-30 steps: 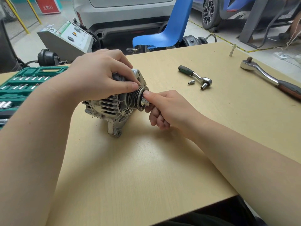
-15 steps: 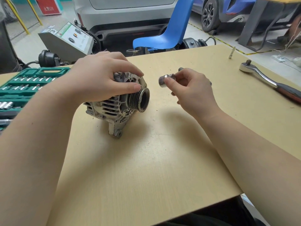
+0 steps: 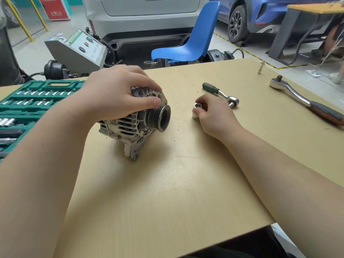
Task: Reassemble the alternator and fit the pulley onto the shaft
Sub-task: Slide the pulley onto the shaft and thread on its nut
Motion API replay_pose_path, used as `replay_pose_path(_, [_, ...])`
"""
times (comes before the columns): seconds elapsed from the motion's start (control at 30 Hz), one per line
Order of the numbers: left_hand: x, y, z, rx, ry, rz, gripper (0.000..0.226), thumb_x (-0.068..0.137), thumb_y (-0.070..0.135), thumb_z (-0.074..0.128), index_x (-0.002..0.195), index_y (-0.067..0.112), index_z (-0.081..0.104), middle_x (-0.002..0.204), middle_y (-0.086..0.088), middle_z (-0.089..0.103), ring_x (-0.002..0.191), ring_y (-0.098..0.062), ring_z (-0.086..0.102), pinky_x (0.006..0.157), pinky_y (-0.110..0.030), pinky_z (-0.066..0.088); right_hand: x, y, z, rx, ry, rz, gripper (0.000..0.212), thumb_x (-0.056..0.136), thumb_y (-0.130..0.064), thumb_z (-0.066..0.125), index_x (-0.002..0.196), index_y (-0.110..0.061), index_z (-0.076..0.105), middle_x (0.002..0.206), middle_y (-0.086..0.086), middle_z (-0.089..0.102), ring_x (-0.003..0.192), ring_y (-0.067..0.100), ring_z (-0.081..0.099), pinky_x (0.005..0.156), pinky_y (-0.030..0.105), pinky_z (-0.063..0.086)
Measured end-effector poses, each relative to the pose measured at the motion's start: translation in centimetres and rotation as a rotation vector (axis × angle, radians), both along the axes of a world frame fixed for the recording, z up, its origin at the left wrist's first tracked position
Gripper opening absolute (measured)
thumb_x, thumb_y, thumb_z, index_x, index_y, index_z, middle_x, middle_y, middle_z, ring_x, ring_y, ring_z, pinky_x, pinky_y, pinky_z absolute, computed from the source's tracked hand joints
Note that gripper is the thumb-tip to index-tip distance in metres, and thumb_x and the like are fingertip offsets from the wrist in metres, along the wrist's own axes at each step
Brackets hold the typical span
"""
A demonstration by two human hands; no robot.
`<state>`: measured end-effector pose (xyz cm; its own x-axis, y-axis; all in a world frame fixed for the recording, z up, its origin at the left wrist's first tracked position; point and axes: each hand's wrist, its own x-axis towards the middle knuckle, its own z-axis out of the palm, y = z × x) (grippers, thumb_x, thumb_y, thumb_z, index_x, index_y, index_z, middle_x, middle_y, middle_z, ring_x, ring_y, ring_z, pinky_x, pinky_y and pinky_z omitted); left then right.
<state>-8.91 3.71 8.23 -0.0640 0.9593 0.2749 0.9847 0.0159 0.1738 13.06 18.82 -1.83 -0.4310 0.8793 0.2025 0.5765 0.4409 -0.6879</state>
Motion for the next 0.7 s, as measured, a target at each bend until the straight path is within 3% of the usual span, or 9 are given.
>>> replay_pose_path(0.1, [-0.1,0.0,-0.1,0.025,0.0,-0.006,0.051,0.083,0.087,0.048,0.12,0.061,0.071,0.127,0.028,0.063,0.128,-0.006,0.053,0.095,-0.048,0.052,0.0,0.4,-0.2,-0.013,-0.028,-0.022,0.023,0.101,-0.022,0.058,0.123,-0.019,0.064,0.112,-0.008,0.067,0.109,0.015,0.061,0.089,0.029,0.045])
replay_pose_path(0.23, [-0.3,0.2,-0.7,0.089,0.014,0.002,0.053,0.086,0.09,0.043,0.118,0.058,0.072,0.122,0.028,0.066,0.123,-0.003,0.054,0.089,-0.042,0.05,0.2,0.8,-0.3,-0.011,-0.037,-0.116,0.036,0.099,-0.015,0.051,0.133,-0.023,0.058,0.127,-0.006,0.063,0.123,0.018,0.055,0.101,0.04,0.048])
replay_pose_path(0.3, [-0.2,0.2,-1.2,0.188,-0.012,0.009,0.05,0.092,0.085,0.044,0.113,0.052,0.076,0.115,0.025,0.07,0.117,-0.006,0.058,0.085,-0.041,0.051,0.3,0.7,-0.2,0.129,-0.068,-0.158,0.043,0.096,-0.014,0.052,0.138,-0.022,0.056,0.138,-0.003,0.057,0.129,0.022,0.047,0.106,0.033,0.037])
replay_pose_path(0.37, [-0.2,-0.1,-2.0,0.338,-0.063,-0.006,0.043,0.101,0.07,0.051,0.108,0.041,0.082,0.109,0.018,0.075,0.11,-0.012,0.064,0.084,-0.044,0.054,0.1,-0.1,0.1,0.216,0.033,-0.084,0.043,0.094,-0.016,0.056,0.137,-0.02,0.057,0.138,-0.001,0.057,0.128,0.022,0.049,0.107,0.026,0.029])
replay_pose_path(0.5, [-0.5,-1.1,-3.8,0.562,-0.177,0.028,0.038,0.11,0.041,0.057,0.105,0.015,0.085,0.111,0.003,0.078,0.113,-0.02,0.068,0.098,-0.042,0.051,-0.9,-3.7,0.4,0.163,0.207,0.184,0.043,0.095,-0.042,0.063,0.133,-0.021,0.06,0.128,-0.007,0.063,0.121,0.01,0.054,0.107,0.037,0.044])
replay_pose_path(0.6, [-1.3,-2.0,-4.8,0.591,-0.225,0.056,0.038,0.112,0.038,0.054,0.11,0.013,0.084,0.118,0.003,0.072,0.121,-0.021,0.062,0.105,-0.036,0.044,-1.7,-6.0,0.3,0.152,0.187,0.272,0.052,0.092,-0.058,0.054,0.133,-0.026,0.059,0.121,-0.013,0.063,0.116,0.008,0.055,0.104,0.036,0.045])
replay_pose_path(0.7, [-2.6,-3.2,-6.0,0.613,-0.279,0.069,0.036,0.113,0.036,0.051,0.12,0.016,0.08,0.127,0.002,0.069,0.129,-0.019,0.058,0.114,-0.041,0.043,-2.1,-7.0,0.4,0.108,0.191,0.295,0.058,0.086,-0.069,0.051,0.13,-0.031,0.059,0.109,-0.019,0.063,0.101,0.002,0.057,0.09,0.03,0.049])
